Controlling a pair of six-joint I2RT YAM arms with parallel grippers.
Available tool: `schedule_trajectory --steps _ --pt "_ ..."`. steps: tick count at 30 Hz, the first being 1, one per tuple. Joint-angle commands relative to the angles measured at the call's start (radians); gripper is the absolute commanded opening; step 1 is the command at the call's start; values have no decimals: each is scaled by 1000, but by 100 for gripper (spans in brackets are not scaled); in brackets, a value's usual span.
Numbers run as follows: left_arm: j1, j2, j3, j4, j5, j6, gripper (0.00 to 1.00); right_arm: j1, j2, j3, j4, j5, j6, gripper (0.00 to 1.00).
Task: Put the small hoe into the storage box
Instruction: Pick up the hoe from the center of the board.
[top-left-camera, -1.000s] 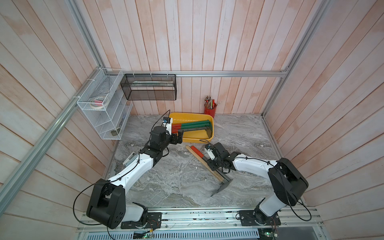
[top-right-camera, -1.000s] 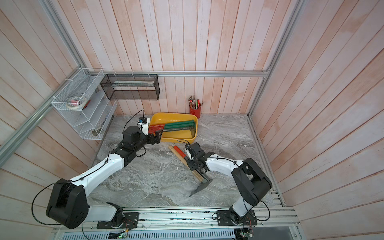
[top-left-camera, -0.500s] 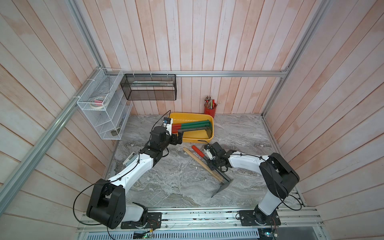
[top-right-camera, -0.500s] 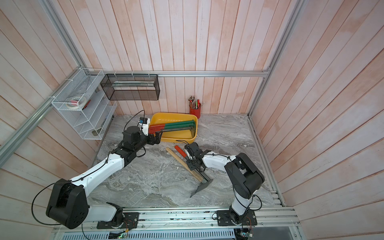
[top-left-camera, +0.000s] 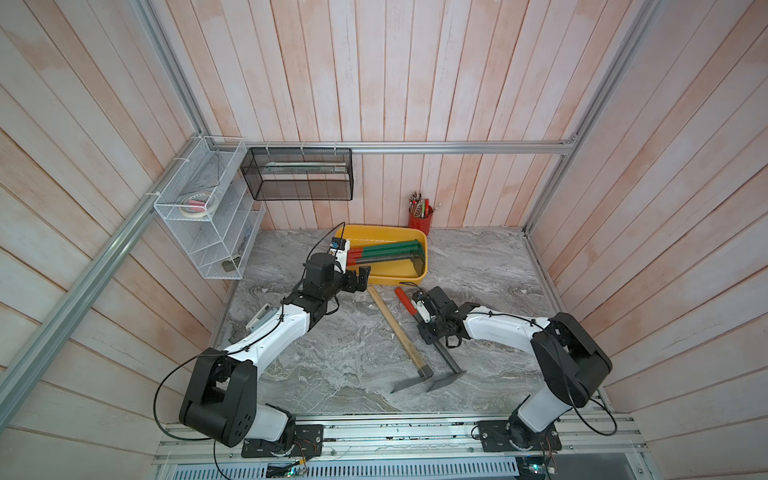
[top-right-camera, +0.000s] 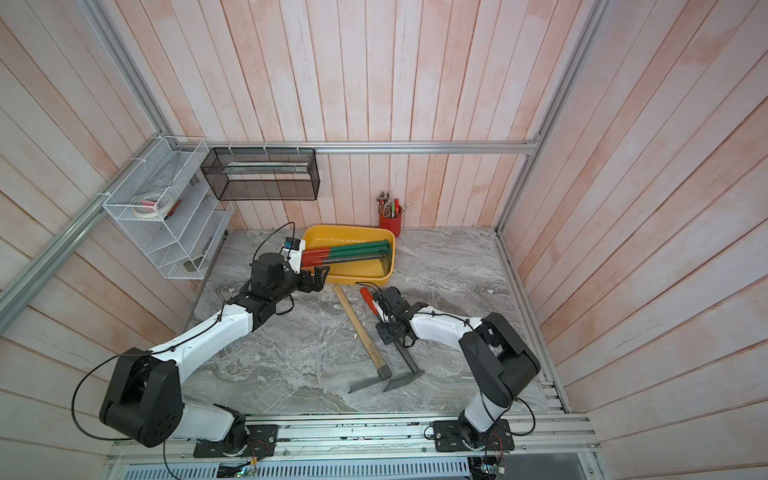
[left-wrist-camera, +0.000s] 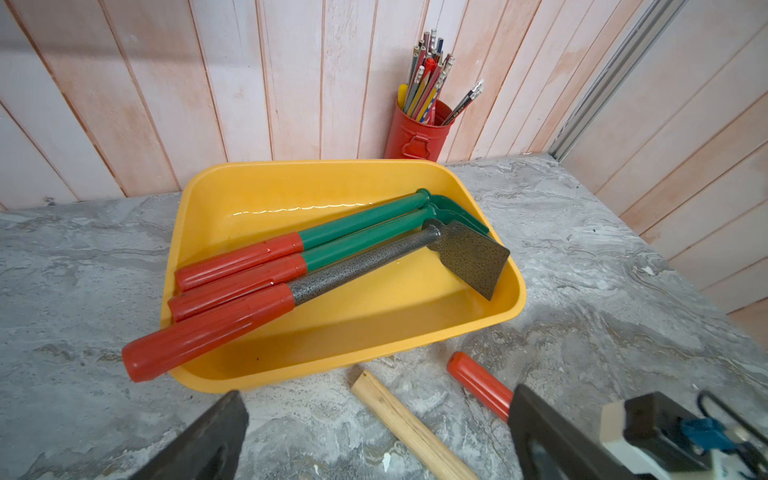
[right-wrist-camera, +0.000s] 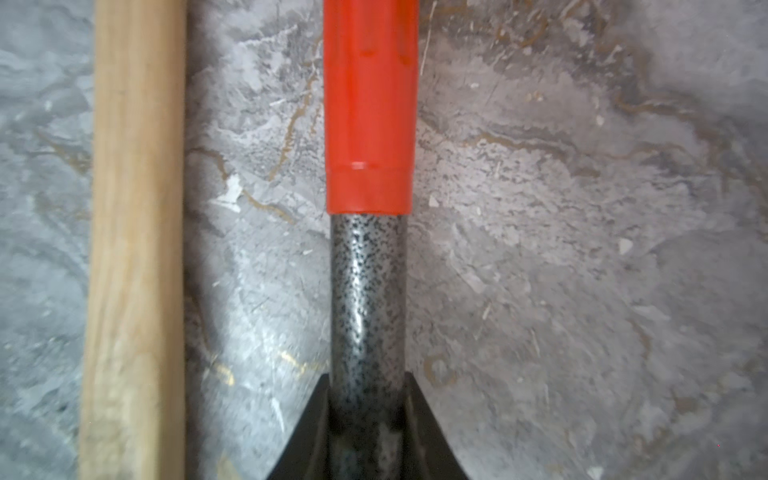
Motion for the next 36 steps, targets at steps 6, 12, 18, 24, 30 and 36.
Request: schedule_trajectory --steps 6,12,18,24,30,36 --pt "-49 -30 -29 58 63 66 91 -67 -218 34 -18 -211 -105 0" --pt "-88 -59 -44 62 90 139 84 -121 -227 97 32 -266 -177 0" --pt "-127 -81 -72 147 196 109 81 -131 -155 157 70 -333 -200 0" --pt "-228 -60 -53 138 94 250 84 -135 -103 192 54 -388 -226 0" --pt "-262 -35 -22 56 -196 529 100 -162 -111 204 7 -438 -258 0" --pt "-267 7 11 16 -233 615 100 -231 -130 224 -40 -459 -255 0"
